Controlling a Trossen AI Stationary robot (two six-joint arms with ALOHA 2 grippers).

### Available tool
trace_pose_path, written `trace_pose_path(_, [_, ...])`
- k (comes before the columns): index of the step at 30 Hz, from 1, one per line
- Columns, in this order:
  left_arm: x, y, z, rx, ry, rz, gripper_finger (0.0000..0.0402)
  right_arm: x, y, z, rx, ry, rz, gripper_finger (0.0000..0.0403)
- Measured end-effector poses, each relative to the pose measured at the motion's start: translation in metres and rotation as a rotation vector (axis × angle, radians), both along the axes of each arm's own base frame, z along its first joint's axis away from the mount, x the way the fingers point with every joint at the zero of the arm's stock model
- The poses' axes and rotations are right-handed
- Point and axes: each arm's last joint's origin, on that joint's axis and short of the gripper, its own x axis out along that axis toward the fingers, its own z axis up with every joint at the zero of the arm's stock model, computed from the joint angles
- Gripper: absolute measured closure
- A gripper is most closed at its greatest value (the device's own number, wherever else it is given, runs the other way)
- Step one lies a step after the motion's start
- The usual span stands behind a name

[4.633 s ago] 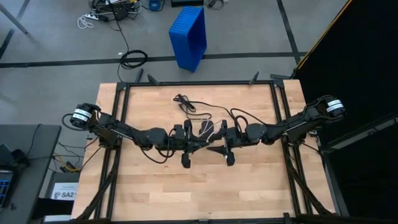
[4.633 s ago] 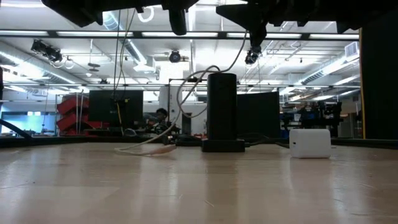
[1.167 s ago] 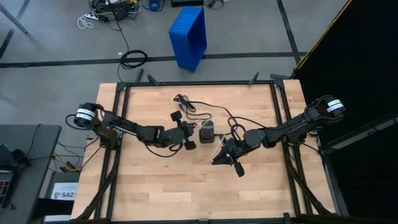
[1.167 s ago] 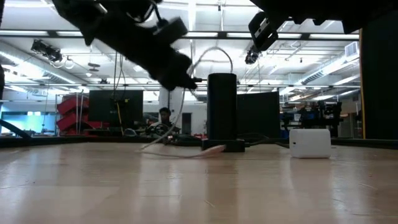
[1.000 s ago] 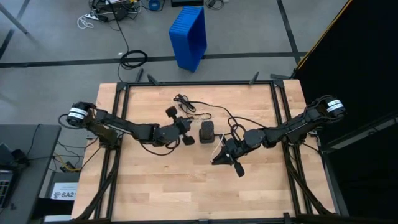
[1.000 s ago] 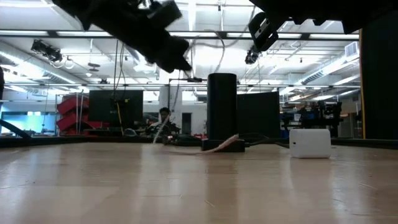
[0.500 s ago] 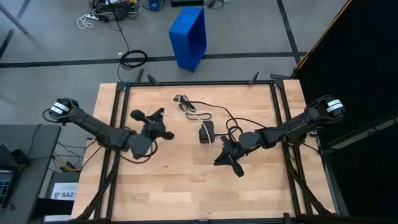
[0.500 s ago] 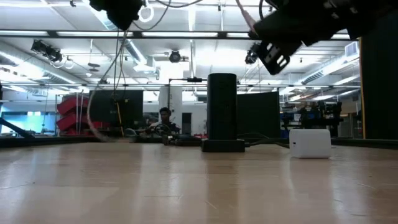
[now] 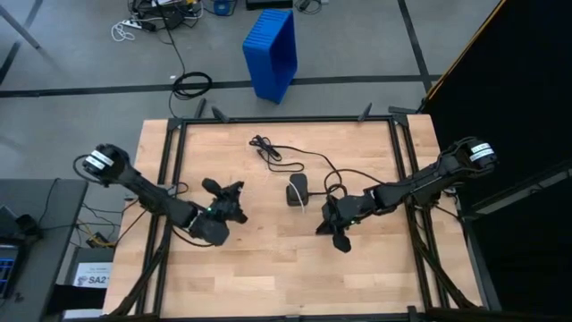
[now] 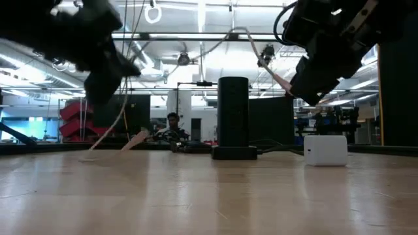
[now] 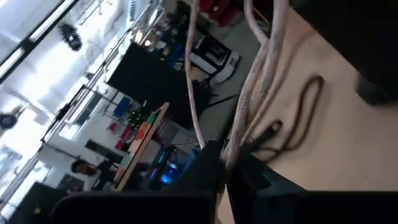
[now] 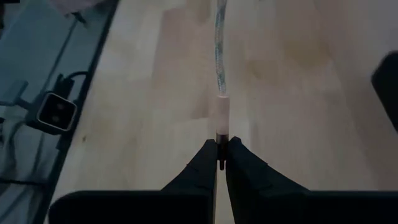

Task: Plug in charger
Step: Insert the charger cable into the charger adapter

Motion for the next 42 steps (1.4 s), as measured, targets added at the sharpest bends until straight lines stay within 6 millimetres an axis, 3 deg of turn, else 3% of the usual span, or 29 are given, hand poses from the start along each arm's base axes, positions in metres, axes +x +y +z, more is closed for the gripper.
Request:
trace_pose_path(6, [-0.006,0.017,-0.021,0.022,0.074,0.042,0.0362,-0.001,-0.008,-0.004,-0.016,0.051,-0.050,0.0403])
trace_pose_path(12, [0.001,0.042,-0.012,0.093,-0.004,0.277,0.0304,0.000,-0.014,-0.004,-0.016,0.054,-0.071,0.0403])
trace_pose_path(18, [0.011,0.068,-0.005,0.086,0.050,0.353,0.0295,0.001,-0.016,-0.004,-0.016,0.049,-0.076,0.0403])
trace_pose_path(22, [0.018,0.068,-0.002,0.037,0.084,0.243,0.0282,0.000,-0.016,-0.005,-0.013,0.062,-0.080,0.0403])
trace_pose_path(27, [0.034,0.054,0.017,-0.017,0.044,0.135,0.0239,-0.001,-0.016,-0.006,-0.010,0.080,-0.088,0.0403])
trace_pose_path(31, [0.040,0.047,0.028,-0.008,0.144,0.128,0.0201,-0.001,-0.016,-0.006,-0.011,0.081,-0.087,0.0403])
trace_pose_path(34, [0.034,0.050,0.029,-0.072,0.243,0.137,0.0181,-0.001,-0.016,-0.006,-0.015,0.079,-0.086,0.0403])
trace_pose_path(42, [0.000,0.061,0.017,-0.479,0.399,0.283,0.0148,0.000,-0.017,-0.005,-0.023,0.067,-0.082,0.0403])
